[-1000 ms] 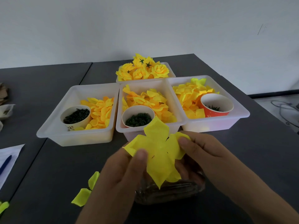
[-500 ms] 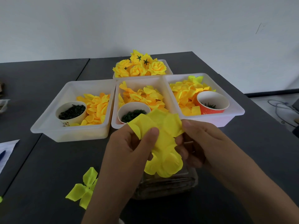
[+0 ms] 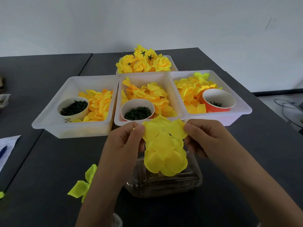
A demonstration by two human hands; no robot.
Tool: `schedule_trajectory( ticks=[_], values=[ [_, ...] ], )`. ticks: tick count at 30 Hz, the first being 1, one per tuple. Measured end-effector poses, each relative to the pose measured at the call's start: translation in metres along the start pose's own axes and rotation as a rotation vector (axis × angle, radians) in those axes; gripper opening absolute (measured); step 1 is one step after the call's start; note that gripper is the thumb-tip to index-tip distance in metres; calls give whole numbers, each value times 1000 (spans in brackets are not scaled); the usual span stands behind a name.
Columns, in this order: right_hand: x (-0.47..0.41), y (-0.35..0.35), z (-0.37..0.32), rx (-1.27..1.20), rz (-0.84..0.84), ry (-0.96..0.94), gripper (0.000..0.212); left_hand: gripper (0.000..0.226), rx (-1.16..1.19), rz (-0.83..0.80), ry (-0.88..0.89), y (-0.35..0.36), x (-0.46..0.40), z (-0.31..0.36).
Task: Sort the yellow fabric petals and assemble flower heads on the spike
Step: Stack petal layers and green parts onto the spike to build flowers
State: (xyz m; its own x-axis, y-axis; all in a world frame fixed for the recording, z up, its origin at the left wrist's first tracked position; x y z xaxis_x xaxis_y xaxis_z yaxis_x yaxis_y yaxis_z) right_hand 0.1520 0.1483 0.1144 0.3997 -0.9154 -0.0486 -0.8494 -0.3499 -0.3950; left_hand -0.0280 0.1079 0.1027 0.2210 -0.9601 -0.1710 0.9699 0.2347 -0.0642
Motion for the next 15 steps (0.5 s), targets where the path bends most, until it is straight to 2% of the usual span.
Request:
schedule_trajectory(
  ticks=[7, 15],
  values=[
    [-5, 0, 12, 22, 35, 14, 34, 43, -58, -84, -25, 2, 6, -19],
    [-6, 0, 12, 28, 58, -17, 34, 37, -53, -95, -43, 2, 5, -27]
  ],
)
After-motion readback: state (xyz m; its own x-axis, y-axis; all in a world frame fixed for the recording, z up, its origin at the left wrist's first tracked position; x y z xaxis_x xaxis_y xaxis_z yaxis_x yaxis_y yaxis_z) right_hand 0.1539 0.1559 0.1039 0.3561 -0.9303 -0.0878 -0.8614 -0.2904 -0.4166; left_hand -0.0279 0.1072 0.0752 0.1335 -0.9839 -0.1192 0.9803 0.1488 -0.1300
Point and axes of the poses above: each hand's wrist, its own x-axis away from the middle knuckle, its own y-axis out of the palm, z = x × y, the point moved 7 cm from there along -x, towards the middle knuckle, and after that the axes turned 6 degrees about x, right-handed, at the moved point
